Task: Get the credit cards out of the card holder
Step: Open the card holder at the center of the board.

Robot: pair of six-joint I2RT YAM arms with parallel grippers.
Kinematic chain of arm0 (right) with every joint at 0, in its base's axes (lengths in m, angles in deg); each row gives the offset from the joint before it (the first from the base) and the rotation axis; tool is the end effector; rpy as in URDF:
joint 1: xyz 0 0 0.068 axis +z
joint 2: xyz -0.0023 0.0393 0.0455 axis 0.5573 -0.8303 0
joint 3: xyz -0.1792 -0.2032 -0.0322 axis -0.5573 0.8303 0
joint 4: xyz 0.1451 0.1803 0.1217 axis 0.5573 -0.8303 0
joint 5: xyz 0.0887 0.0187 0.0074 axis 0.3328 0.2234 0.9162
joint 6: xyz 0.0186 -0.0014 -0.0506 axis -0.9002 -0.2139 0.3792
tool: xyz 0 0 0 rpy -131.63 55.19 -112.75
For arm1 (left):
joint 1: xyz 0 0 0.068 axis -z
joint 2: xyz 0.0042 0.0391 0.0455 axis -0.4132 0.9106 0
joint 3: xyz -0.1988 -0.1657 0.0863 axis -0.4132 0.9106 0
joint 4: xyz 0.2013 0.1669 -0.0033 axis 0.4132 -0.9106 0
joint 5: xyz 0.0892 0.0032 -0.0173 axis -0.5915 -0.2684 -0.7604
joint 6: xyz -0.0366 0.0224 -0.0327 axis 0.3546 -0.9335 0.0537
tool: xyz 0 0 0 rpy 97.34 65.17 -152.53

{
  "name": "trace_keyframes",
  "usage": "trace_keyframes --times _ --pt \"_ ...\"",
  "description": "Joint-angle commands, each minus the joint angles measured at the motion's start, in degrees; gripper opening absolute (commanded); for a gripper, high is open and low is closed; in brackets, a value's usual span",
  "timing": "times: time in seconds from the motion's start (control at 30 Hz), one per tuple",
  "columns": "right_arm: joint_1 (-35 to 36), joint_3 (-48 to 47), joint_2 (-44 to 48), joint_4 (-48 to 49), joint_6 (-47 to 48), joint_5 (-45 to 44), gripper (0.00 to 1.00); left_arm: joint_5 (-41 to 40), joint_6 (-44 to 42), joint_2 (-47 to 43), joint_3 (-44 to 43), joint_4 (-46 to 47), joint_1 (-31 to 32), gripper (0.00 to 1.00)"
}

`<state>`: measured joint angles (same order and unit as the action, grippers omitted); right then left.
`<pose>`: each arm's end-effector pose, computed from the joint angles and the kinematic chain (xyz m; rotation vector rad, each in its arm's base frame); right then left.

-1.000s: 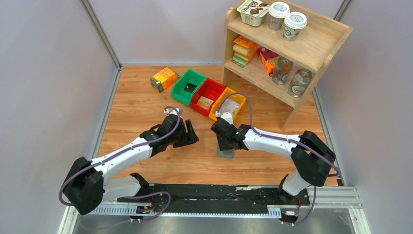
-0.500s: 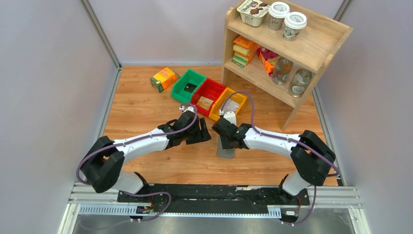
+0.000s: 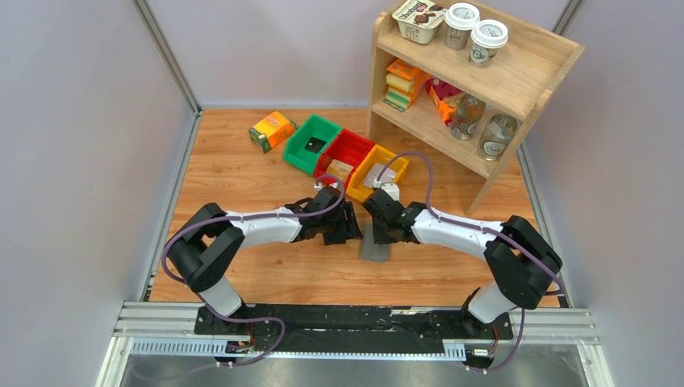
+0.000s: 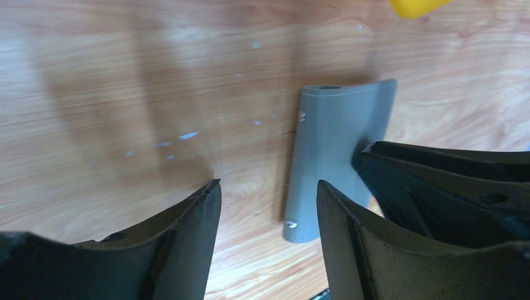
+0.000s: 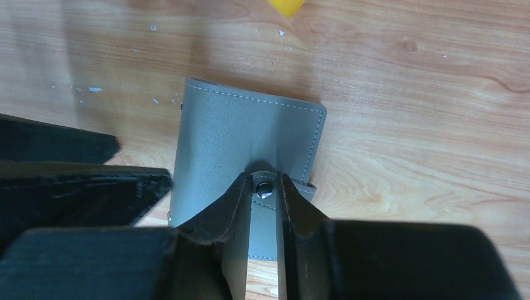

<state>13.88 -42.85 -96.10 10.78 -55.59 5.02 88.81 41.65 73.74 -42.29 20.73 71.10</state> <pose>0.2010 0.2086 0.1739 -0.2001 2.6625 0.1361 0.2145 -0.2308 0.1573 -0.2197 2.6539 -0.7896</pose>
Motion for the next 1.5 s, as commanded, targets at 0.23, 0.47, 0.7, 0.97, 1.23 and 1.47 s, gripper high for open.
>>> trace_keyframes --times 0.23,0.47,0.7,0.97,1.23,1.47 --pt "-1.5 3.7 1.3 4.0 -0.8 2.9 0.16 5.0 3.4 8.7 -5.6 4.0 2.2 0.6" --pt "-1.7 3.8 1.5 4.1 -0.9 2.9 0.12 3.6 5.3 10.2 -4.2 3.5 2.4 0.22" --pt "-1.7 4.4 3.6 3.8 -1.4 1.8 0.0 -1.3 6.9 7.4 -0.8 2.6 2.3 0.0" --pt "-3.1 6.5 7.1 2.5 -3.0 0.4 0.0 -6.7 9.1 2.8 3.2 1.7 2.4 0.0" --pt "-3.6 7.2 9.4 3.9 -1.7 3.2 0.02 -8.6 9.5 0.4 4.8 2.0 2.3 0.0" --pt "-0.9 5.1 11.8 8.6 0.8 6.1 0.29 -8.1 9.4 -0.1 5.3 3.1 2.3 0.0"
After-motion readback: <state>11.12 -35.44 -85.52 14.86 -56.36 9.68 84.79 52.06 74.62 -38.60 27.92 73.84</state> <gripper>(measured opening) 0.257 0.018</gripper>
